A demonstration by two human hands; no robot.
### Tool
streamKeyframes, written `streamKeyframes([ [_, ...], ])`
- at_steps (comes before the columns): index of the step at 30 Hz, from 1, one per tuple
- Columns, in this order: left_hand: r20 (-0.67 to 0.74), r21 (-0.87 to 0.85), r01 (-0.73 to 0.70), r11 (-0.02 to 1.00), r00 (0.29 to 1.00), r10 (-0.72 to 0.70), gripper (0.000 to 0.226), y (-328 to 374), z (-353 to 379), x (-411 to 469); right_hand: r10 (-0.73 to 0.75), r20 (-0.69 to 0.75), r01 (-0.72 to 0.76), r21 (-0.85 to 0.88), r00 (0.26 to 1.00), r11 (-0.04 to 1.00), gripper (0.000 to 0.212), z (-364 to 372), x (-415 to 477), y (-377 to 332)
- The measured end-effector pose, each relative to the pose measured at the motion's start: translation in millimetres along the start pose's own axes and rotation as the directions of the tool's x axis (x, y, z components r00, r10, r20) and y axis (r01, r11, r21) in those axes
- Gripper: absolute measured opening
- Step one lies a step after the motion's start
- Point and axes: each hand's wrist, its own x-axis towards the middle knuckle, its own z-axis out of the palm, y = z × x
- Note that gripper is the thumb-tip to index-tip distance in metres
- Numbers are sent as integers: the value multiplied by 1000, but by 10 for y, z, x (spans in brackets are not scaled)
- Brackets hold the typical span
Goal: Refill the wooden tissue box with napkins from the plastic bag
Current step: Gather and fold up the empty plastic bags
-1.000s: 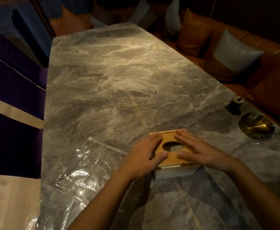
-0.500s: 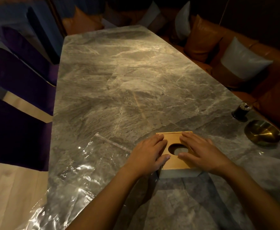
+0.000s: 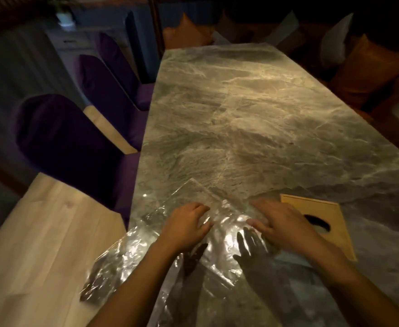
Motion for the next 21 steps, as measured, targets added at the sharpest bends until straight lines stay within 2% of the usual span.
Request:
streamKeyframes([
  [4,-1,2,119,993,993,-119,49,-333,27,-322,-62,166,67,-27,984,997,52,277,101,-388],
  [9,0,44,194,980,981,-194,59,-572,153,-643,1,359,39,-104,933,994,54,674,112,-554],
  [11,-6,78,190,979,982,-190,61,-608,251,-723,7,384,48,-133,923,990,51,762,107,-541],
  [13,4,113,173,978,985,-175,62,-585,358,-789,2,358,55,-148,934,987,53,791,138,-521],
  [16,51,164,66,984,996,-75,67,-430,417,-839,-3,336,49,-130,942,990,56,777,252,-499],
  [21,106,184,-62,981,993,43,52,-147,577,-925,-50,389,104,-120,920,987,62,799,502,-501],
])
